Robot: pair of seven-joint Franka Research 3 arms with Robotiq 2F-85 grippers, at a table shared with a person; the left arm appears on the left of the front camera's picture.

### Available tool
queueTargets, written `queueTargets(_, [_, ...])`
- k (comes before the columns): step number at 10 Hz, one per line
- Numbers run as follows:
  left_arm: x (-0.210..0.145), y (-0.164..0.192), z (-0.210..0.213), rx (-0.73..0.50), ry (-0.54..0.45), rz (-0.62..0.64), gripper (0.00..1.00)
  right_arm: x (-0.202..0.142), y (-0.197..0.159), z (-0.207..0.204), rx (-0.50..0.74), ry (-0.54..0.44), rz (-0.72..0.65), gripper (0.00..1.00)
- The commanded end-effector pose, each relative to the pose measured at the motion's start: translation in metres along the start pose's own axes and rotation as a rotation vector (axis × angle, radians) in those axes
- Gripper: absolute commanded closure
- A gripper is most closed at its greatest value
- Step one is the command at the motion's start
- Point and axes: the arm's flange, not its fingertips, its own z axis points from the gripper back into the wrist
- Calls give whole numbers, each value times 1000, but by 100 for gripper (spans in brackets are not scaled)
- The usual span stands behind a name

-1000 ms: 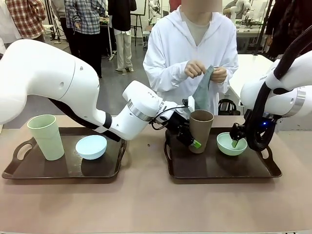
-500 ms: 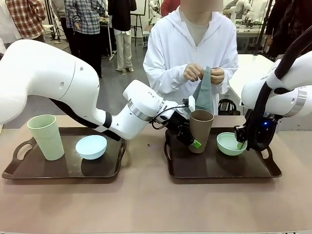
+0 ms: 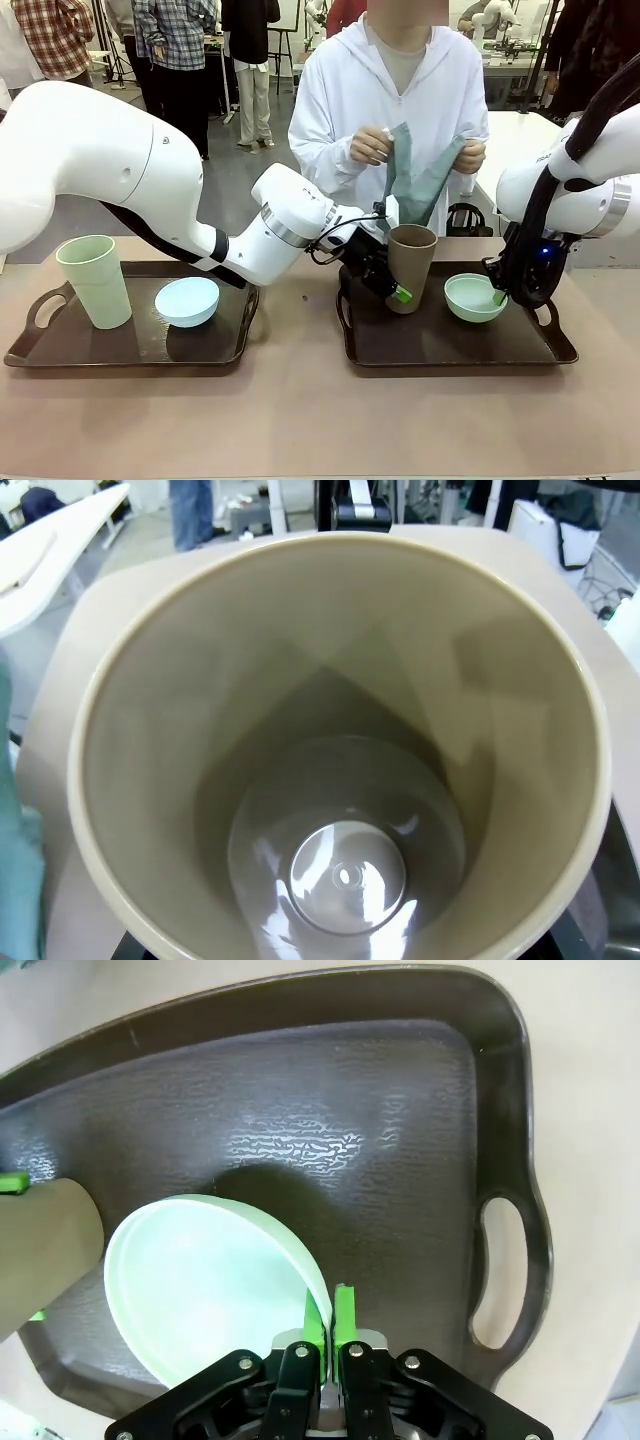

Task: Set up a tray with a mat and arrange the tableware.
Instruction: Pick up the Picnic Bowl and Reusable plastic cup from the Handle tray in front of the human's position and hold them in the air.

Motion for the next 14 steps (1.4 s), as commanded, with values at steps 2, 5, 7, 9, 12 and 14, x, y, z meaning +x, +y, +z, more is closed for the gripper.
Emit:
queueTargets(2, [13, -4, 11, 2, 22, 57, 58, -3, 7, 5, -25, 31, -78, 100])
queueTargets(5, [86, -46, 77, 91, -6, 134, 58, -37, 9, 110, 65, 23, -19, 100])
queueTargets(7, [138, -80, 115, 191, -5, 127, 58, -65, 14, 186, 56, -16, -36, 100])
queueTargets(9, [164, -91, 134, 240, 21, 120, 58, -78, 22, 229, 43, -47, -65, 100])
queueTargets(12, [181, -91, 142, 230, -7, 106, 58, -91, 22, 248, 58, -65, -35, 100])
queueTargets(14, [181, -91, 142, 230, -7, 106, 58, -91, 22, 248, 58, -65, -35, 100])
